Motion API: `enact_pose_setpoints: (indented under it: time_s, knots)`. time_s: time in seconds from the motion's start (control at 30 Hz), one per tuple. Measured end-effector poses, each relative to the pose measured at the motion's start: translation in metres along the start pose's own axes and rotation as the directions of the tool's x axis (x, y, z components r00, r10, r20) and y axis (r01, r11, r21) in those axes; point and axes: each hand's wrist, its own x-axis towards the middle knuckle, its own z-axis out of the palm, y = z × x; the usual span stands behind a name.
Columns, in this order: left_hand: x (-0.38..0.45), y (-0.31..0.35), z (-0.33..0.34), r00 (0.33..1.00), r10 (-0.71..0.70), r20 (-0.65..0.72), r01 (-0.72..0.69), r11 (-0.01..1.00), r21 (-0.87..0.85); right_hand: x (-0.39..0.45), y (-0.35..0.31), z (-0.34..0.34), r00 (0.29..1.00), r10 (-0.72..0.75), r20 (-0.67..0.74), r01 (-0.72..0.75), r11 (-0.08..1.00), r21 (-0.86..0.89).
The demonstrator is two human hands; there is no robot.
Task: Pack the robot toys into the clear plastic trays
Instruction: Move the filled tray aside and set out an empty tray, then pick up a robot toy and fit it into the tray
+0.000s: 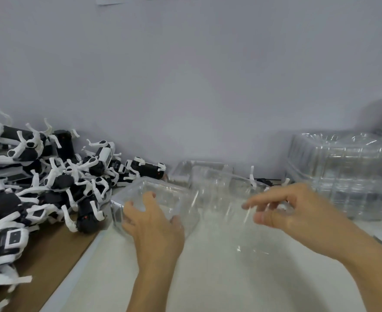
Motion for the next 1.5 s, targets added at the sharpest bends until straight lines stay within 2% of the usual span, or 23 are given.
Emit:
enact_pose_setpoints:
  time_s: [0.1, 0.17, 0.27, 0.33, 0.4, 0.57, 0.63, 0.73, 0.83, 0.9, 0.97, 1.03, 1.07, 1.23, 1.4, 1.5]
  knots:
    - [0.006, -0.008, -0.006, 0.997, -0.072, -0.023, 0.071, 0.996, -0.057, -0.002, -0.001, 0.0, 0.984, 0.143, 0.105, -0.117, 0.967, -0.228]
    - [0.01, -0.013, -0.011, 0.997, -0.07, -0.041, 0.067, 0.995, -0.078, -0.003, 0.001, 0.001, 0.962, 0.233, 0.14, -0.176, 0.926, -0.334]
    - [0.013, -0.018, -0.01, 0.996, -0.08, -0.027, 0.076, 0.988, -0.135, -0.004, 0.003, 0.005, 0.918, 0.323, 0.232, -0.208, 0.888, -0.41]
    - [0.013, -0.02, -0.006, 0.997, -0.078, -0.023, 0.074, 0.986, -0.148, -0.005, -0.001, 0.008, 0.894, 0.349, 0.281, -0.221, 0.889, -0.4]
    - [0.013, -0.019, -0.004, 0.996, -0.089, -0.027, 0.083, 0.982, -0.17, -0.002, -0.003, 0.01, 0.909, 0.323, 0.264, -0.208, 0.899, -0.385]
    - [0.023, -0.021, -0.009, 0.976, -0.218, 0.023, 0.214, 0.927, -0.309, 0.005, 0.005, 0.019, 0.968, 0.239, 0.075, -0.186, 0.886, -0.424]
    - [0.024, -0.022, -0.015, 0.97, -0.241, -0.016, 0.222, 0.914, -0.34, 0.005, 0.006, 0.026, 0.969, 0.233, 0.08, -0.182, 0.895, -0.406]
    - [0.029, -0.021, -0.031, 0.965, -0.187, -0.183, 0.141, 0.96, -0.242, 0.005, 0.015, 0.031, 0.958, 0.259, 0.119, -0.192, 0.895, -0.402]
    - [0.048, -0.03, -0.047, 0.954, -0.059, -0.294, 0.052, 0.998, -0.03, 0.005, 0.018, 0.03, 0.966, 0.238, 0.099, -0.184, 0.904, -0.385]
    - [0.068, -0.039, -0.059, 0.967, -0.088, -0.239, 0.11, 0.991, 0.08, 0.005, 0.021, 0.031, 0.972, 0.219, 0.085, -0.172, 0.909, -0.379]
    - [0.091, -0.051, -0.068, 0.979, -0.165, -0.119, 0.188, 0.956, 0.225, 0.005, 0.022, 0.032, 0.976, 0.205, 0.07, -0.165, 0.913, -0.374]
    - [0.109, -0.063, -0.077, 0.984, -0.175, 0.016, 0.143, 0.853, 0.502, 0.006, 0.025, 0.033, 0.978, 0.2, 0.059, -0.165, 0.915, -0.367]
    - [0.117, -0.068, -0.08, 0.985, -0.156, 0.07, 0.088, 0.815, 0.573, 0.007, 0.025, 0.034, 0.979, 0.197, 0.055, -0.165, 0.917, -0.363]
    - [0.124, -0.075, -0.086, 0.963, -0.046, 0.266, -0.118, 0.813, 0.57, 0.008, 0.029, 0.037, 0.982, 0.183, 0.04, -0.159, 0.926, -0.343]
    - [0.117, -0.065, -0.1, 0.988, 0.032, 0.154, -0.1, 0.884, 0.458, 0.009, 0.033, 0.037, 0.986, 0.166, 0.027, -0.15, 0.941, -0.305]
    - [0.11, -0.047, -0.114, 0.993, 0.046, 0.11, -0.081, 0.939, 0.335, 0.01, 0.035, 0.038, 0.988, 0.153, 0.023, -0.139, 0.945, -0.297]
